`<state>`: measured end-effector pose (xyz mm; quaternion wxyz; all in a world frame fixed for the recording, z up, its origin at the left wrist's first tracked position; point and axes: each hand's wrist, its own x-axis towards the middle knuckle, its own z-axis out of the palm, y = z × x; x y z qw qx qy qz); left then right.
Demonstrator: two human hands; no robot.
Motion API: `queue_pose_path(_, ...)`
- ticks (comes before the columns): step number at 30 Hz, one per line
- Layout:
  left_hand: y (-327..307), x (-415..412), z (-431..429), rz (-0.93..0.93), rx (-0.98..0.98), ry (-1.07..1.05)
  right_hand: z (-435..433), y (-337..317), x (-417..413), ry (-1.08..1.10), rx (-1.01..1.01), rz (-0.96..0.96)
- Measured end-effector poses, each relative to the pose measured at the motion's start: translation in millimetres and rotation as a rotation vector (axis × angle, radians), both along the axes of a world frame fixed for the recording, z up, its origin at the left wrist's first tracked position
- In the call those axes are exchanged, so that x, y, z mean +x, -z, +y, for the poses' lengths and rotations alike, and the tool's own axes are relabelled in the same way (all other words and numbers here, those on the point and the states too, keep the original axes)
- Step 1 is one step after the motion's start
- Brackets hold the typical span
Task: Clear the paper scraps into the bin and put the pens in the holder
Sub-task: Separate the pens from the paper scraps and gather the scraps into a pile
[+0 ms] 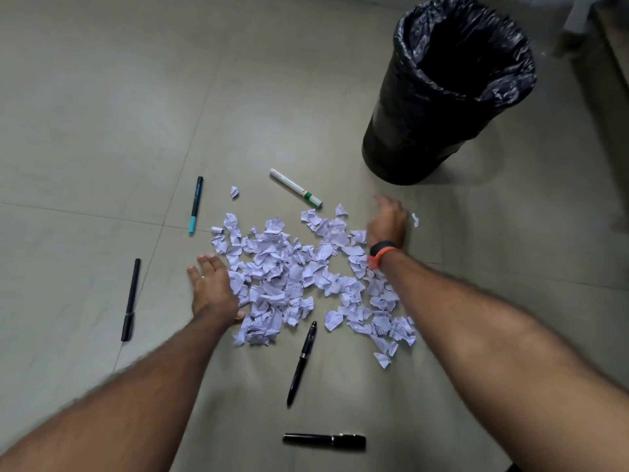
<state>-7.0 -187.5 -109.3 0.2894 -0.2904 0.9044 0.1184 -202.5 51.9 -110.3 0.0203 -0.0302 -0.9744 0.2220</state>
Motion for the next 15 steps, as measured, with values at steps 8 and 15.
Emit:
queue_pose_path(8, 1, 0, 1, 0.008, -0.050, 0.034, 43, 14, -12, 0.200, 0.101, -0.236)
queue_pose_path(15, 4, 0, 0, 0.006, -0.060, 0.037, 9, -3, 39, -0.144, -0.065, -0.121)
